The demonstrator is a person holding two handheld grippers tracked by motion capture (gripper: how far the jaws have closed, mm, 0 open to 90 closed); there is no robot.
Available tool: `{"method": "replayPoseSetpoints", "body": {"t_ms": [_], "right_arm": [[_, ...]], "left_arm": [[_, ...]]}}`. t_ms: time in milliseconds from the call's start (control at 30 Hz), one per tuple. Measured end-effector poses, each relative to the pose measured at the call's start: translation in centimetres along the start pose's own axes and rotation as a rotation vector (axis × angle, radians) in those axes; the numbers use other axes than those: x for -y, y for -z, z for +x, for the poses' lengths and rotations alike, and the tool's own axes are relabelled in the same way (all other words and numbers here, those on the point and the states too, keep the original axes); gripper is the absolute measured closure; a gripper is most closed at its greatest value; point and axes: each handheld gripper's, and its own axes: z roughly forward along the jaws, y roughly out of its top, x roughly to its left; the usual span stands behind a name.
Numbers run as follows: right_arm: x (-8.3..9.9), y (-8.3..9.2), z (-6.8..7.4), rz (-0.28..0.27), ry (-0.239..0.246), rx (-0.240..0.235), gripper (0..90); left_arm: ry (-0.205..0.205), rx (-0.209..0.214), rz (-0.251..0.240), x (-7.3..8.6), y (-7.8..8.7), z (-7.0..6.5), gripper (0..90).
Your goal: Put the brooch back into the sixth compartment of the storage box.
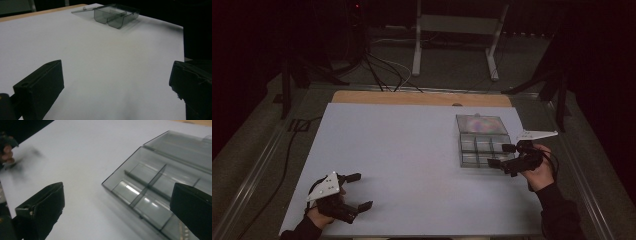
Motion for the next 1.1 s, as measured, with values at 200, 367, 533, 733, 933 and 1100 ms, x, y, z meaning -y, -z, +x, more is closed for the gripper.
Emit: {"method": "replayPoseSetpoints", "body": {"t_ms": [200,367,533,733,933,1100], "right_arm": [[1.0,-0.3,0.9,-0.012,0.008,-0.024,0.0],[2.1,-0.7,1.6,-0.024,0.028,-0.031,0.0],[3.5,-1.5,2.2,-0.003,0.039,-0.042,0.0],[5.5,-2.1,2.6,0.009,0.025,-0.064,0.0],[7.3,-2.3,3.0,0.017,0.030,-0.069,0.0],[8.8,-2.3,3.0,0.032,0.051,-0.054,0.0]], "left_arm": [[0.003,-0.006,-0.007,0.1,0.3,0.0,1.4],[0.003,-0.008,-0.003,0.1,0.2,0.0,1.4],[0.004,-0.007,-0.004,0.1,0.2,0.0,1.4],[0.005,-0.004,-0.004,0.1,0.2,0.0,1.4],[0.006,-0.004,-0.008,0.1,0.3,0.0,1.4],[0.004,-0.003,-0.005,0.1,0.2,0.0,1.4]]}}
